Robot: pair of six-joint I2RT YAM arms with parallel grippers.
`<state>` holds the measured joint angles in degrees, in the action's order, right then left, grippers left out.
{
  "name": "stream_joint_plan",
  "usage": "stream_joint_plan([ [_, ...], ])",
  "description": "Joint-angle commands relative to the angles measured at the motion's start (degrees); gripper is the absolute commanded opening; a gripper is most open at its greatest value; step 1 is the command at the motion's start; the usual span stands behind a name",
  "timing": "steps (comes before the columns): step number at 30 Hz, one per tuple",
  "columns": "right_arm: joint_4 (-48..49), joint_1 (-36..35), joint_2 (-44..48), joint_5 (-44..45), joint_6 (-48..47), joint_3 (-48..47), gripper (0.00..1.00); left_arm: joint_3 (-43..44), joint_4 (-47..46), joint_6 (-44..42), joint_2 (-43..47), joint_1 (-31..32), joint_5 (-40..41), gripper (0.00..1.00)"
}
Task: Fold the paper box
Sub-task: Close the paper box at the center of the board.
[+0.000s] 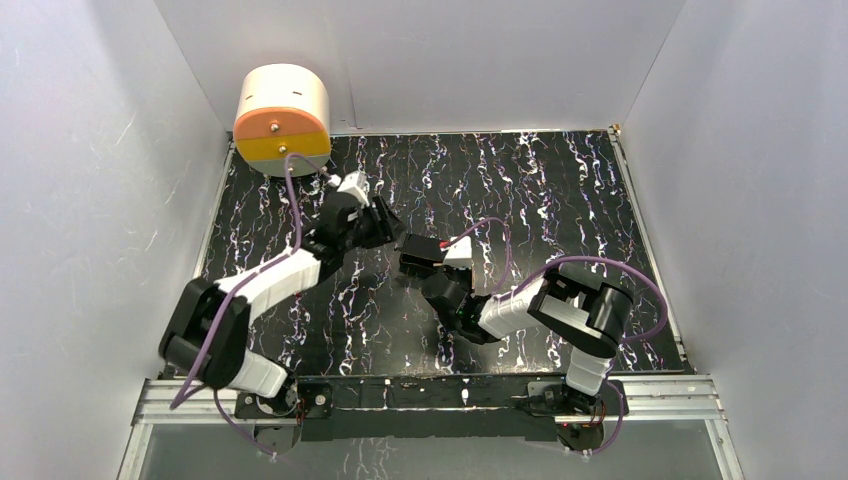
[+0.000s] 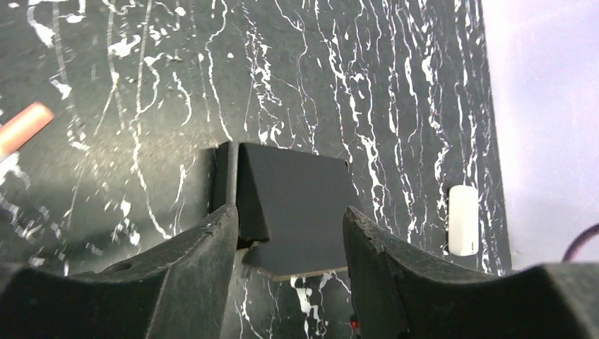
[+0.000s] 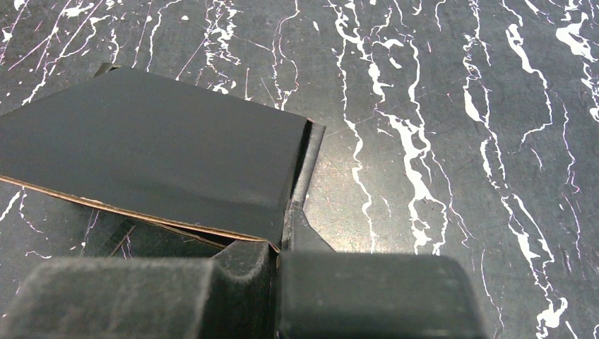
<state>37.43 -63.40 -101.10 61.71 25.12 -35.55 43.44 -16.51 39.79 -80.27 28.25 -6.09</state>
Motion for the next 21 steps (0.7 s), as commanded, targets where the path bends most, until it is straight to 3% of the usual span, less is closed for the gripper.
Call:
stream_joint_plan([
  [1, -6.5, -0.2, -1.9, -4.4, -1.0, 1.4, 0.00, 6.2, 3.0, -4.4, -8.1, -0.4, -7.0, 0.51],
  [8, -5.1, -0.2, -2.5, -5.0, -2.5, 1.2, 0.00, 8.9, 0.2, -2.7, -17.0, -0.6, -14.8, 0.36],
  [21, -4.5, -0.1, -4.5, -6.8, -3.6, -0.4, 0.00, 4.2, -4.1, 1.3, -18.8, -0.1, -19.5, 0.10],
])
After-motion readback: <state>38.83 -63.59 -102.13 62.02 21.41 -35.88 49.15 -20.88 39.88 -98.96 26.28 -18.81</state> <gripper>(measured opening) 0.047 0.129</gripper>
